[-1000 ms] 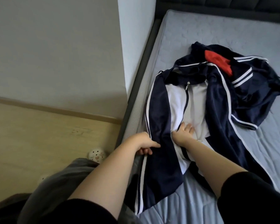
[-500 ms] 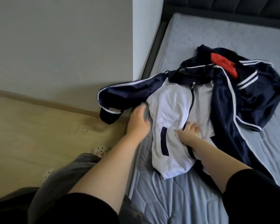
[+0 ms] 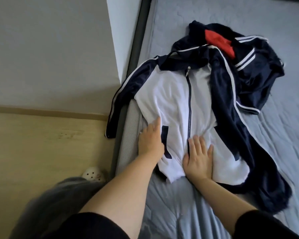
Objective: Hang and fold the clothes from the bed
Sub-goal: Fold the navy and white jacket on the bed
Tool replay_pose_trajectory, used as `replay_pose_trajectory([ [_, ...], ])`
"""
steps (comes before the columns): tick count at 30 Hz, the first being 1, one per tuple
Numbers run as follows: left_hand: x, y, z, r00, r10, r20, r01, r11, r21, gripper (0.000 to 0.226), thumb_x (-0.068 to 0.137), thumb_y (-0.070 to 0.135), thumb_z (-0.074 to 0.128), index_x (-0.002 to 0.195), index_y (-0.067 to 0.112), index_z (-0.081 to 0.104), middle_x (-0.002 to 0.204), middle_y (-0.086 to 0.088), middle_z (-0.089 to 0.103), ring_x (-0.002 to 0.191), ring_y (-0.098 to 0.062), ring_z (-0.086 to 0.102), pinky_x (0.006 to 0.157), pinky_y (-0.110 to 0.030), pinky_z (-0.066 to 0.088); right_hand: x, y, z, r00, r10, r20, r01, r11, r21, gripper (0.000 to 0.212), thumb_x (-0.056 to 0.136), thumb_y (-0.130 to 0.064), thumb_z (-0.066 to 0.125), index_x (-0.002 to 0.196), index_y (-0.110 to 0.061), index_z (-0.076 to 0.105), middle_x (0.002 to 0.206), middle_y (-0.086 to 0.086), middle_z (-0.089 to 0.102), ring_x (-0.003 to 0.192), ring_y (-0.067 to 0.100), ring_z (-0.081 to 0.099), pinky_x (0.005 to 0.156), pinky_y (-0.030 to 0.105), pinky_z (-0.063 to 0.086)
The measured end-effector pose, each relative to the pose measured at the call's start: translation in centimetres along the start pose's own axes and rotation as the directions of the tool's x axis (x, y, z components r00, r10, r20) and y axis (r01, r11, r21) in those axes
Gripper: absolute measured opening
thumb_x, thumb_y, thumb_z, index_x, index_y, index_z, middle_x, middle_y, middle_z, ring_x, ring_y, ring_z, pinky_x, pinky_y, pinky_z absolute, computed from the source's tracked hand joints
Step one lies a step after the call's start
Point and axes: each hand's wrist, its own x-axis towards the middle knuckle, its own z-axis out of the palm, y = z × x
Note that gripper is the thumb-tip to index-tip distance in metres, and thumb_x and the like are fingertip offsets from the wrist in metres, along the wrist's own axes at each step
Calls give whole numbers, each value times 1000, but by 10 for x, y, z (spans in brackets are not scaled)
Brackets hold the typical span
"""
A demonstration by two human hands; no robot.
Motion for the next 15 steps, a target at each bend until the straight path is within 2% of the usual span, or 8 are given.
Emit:
replay_pose_trajectory([
  [2, 2, -1, 6, 998, 54, -41, -50, 994, 95, 89, 83, 17, 63, 151, 25, 6, 129, -7, 41, 115, -26, 44, 98, -38, 37, 8, 1, 7, 1000, -5, -18, 5, 1000, 3, 58, 79, -26, 35, 126, -1, 57, 135, 20, 53, 127, 39, 47, 103, 62, 32],
  [4, 4, -1, 4, 988, 112, -104, -94, 982, 161, 76, 78, 19, 68, 144, 23, 31, 122, -7, 45, 108, -26, 48, 93, -40, 39, 16, 3, 11, 999, -14, -43, 14, 1000, -3, 57, 78, -25, 37, 126, -1, 57, 134, 20, 53, 127, 38, 48, 103, 61, 32],
  [6, 2, -2, 4, 940, 225, -257, -183, 967, 179, 46, 65, 12, 76, 109, 18, 63, 104, -6, 56, 93, -28, 56, 80, -41, 45, 18, 5, 12, 997, -29, -74, 28, 1000, -13, 57, 79, -24, 38, 127, -1, 57, 134, 20, 53, 127, 38, 48, 104, 60, 31],
  [7, 0, -2, 6, 905, 285, -316, -242, 955, 169, 33, 60, 6, 76, 89, 16, 67, 93, -5, 58, 84, -28, 57, 73, -39, 46, 18, 5, 12, 995, -38, -89, 36, 999, -17, 56, 79, -24, 38, 127, -1, 56, 134, 20, 53, 127, 38, 48, 104, 59, 31],
  [9, -12, -6, 14, 868, 339, -364, -323, 941, 106, 20, 57, -1, 69, 69, 14, 64, 81, -4, 57, 75, -27, 57, 68, -37, 45, 19, 5, 13, 991, -57, -121, 55, 998, -16, 55, 80, -24, 39, 127, -1, 56, 134, 20, 53, 127, 38, 48, 105, 59, 31],
  [11, -30, -9, 21, 862, 354, -363, -364, 931, 43, 14, 65, 4, 53, 67, 13, 64, 77, -4, 56, 72, -28, 56, 66, -38, 46, 19, 7, 15, 984, -64, -166, 63, 998, -10, 55, 80, -24, 39, 127, -2, 57, 134, 19, 53, 127, 37, 48, 105, 57, 29],
  [12, -37, -11, 24, 863, 358, -356, -381, 924, 5, 19, 67, 6, 46, 68, 11, 64, 75, -5, 57, 72, -29, 55, 64, -39, 47, 17, 8, 17, 980, -65, -190, 66, 998, -4, 54, 80, -23, 39, 127, -2, 57, 134, 19, 53, 127, 37, 47, 106, 56, 28],
  [15, -53, -8, 28, 889, 267, -372, -341, 929, -147, 17, 73, 0, 45, 70, 4, 62, 74, -11, 57, 69, -31, 55, 59, -38, 47, 12, 10, 19, 962, -71, -263, 86, 995, 45, 52, 81, -22, 39, 125, -2, 58, 132, 17, 55, 125, 37, 48, 107, 54, 26],
])
